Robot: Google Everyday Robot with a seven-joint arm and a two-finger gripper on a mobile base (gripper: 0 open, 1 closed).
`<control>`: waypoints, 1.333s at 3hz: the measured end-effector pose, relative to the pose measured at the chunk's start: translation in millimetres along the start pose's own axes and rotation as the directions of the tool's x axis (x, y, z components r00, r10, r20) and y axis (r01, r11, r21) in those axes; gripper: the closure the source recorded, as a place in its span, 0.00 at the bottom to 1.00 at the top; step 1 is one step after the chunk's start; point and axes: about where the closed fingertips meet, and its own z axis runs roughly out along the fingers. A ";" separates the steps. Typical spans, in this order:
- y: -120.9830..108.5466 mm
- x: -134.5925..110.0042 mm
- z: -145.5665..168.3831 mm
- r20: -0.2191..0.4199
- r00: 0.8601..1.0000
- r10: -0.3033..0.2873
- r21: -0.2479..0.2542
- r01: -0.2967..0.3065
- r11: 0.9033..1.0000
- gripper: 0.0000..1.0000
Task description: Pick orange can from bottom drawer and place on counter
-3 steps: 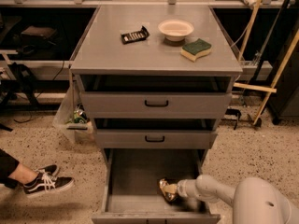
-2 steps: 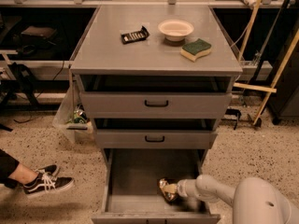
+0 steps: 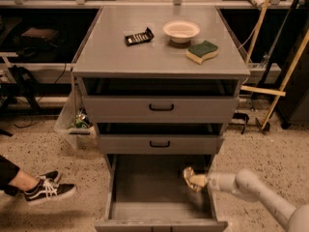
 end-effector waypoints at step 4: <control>124.2 -170.8 -425.8 0.219 0.902 -0.372 0.038 0.373 0.927 1.00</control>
Offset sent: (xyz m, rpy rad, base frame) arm -0.0588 -0.2435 0.3613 -0.1487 -0.4434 0.0511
